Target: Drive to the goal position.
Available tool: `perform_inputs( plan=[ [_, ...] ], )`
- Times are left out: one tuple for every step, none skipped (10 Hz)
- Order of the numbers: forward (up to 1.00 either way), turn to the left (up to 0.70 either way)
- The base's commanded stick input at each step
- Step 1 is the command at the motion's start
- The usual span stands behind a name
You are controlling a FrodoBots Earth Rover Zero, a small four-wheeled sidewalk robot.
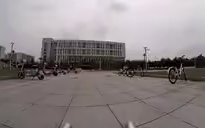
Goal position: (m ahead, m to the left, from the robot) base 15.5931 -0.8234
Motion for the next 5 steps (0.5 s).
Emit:
perform_inputs(
  plan=[
    [0.85,0.00],
    [0.85,0.00],
    [0.85,0.00],
    [0.85,0.00],
    [0.85,0.00]
  ],
)
